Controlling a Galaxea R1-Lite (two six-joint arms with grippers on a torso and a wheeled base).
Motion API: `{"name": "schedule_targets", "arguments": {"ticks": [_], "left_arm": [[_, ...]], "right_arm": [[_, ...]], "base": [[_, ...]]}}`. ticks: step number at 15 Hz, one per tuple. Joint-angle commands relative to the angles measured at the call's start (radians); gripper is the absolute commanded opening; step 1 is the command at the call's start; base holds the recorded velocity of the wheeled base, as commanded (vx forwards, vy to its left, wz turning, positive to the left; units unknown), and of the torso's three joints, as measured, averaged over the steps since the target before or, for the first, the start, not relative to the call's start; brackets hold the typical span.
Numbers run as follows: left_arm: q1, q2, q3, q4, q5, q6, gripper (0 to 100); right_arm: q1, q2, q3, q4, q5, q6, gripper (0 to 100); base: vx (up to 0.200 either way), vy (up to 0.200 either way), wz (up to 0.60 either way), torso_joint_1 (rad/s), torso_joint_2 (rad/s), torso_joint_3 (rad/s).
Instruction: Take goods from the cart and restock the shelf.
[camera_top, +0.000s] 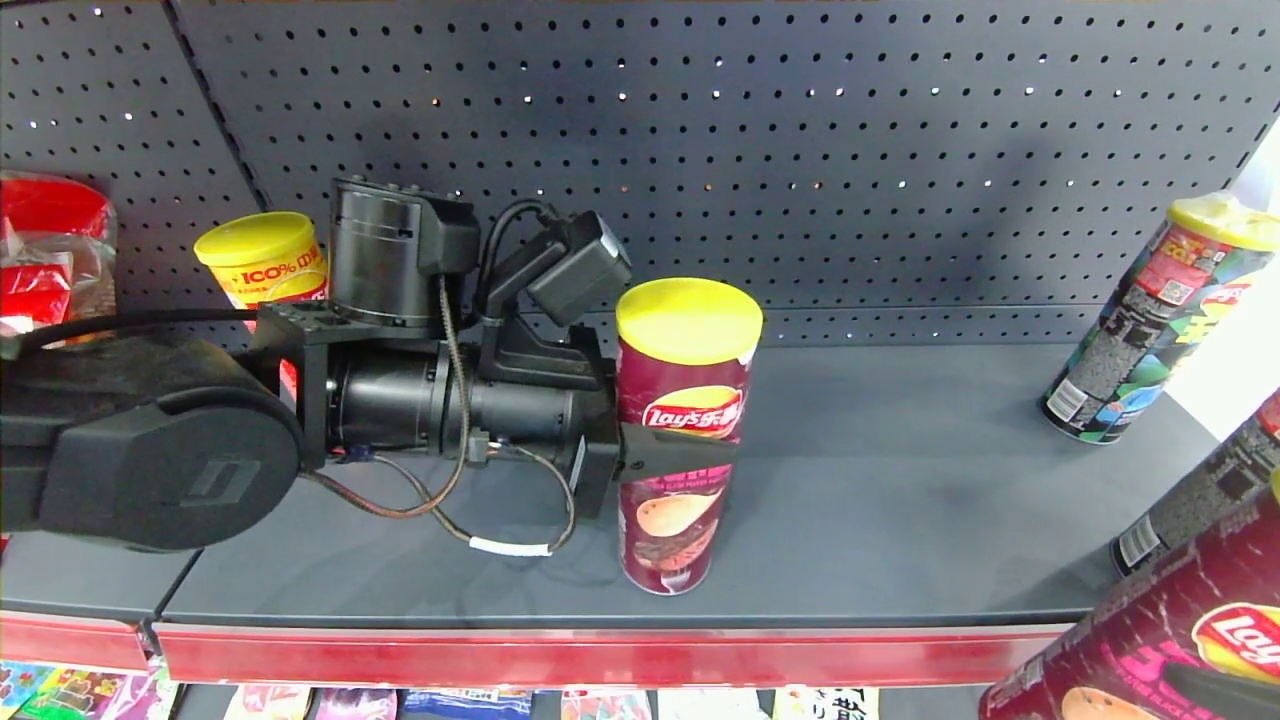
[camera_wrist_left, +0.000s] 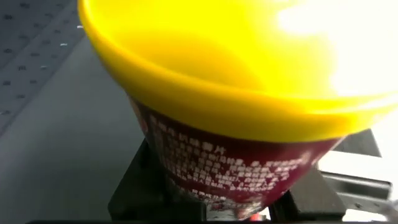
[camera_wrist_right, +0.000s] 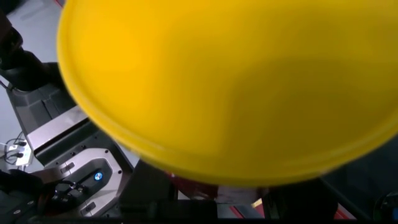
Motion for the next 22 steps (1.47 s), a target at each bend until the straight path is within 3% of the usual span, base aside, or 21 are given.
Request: {"name": "schedule_targets", "arguments": {"ticks": [1, 5, 14, 15, 20, 22], "left_arm": [[0.000, -0.017, 0.017, 0.000, -0.023, 0.000, 0], [-0.003, -0.028, 0.066, -0.019, -0.038, 0.006, 0], [-0.009, -0.032, 0.093, -0.049, -0.032, -0.022, 0], [-0.008, -0.032, 0.095, -0.049, -0.029, -0.023, 100], [-0.006, -0.060, 0.136, -0.052, 0.021, -0.023, 100], [0.003, -0.075, 0.193, -0.106, 0.044, -0.025, 100]], "right_arm": [[0.000, -0.002, 0.000, 0.000, 0.000, -0.001, 0], [0.000, -0.002, 0.000, 0.000, 0.000, -0.001, 0], [0.002, 0.044, -0.035, 0.000, 0.000, -0.002, 0], [0.002, 0.075, -0.065, 0.000, 0.000, -0.002, 0], [0.003, 0.213, -0.215, 0.000, -0.003, -0.010, 0], [0.003, 0.281, -0.278, 0.000, -0.004, -0.024, 0]], "base": [[0.000, 0.000, 0.00, 0.000, 0.00, 0.000], [0.000, 0.000, 0.00, 0.000, 0.00, 0.000], [0.000, 0.000, 0.00, 0.000, 0.00, 0.000], [0.000, 0.000, 0.00, 0.000, 0.00, 0.000], [0.000, 0.000, 0.00, 0.000, 0.00, 0.000], [0.000, 0.000, 0.00, 0.000, 0.00, 0.000]]}}
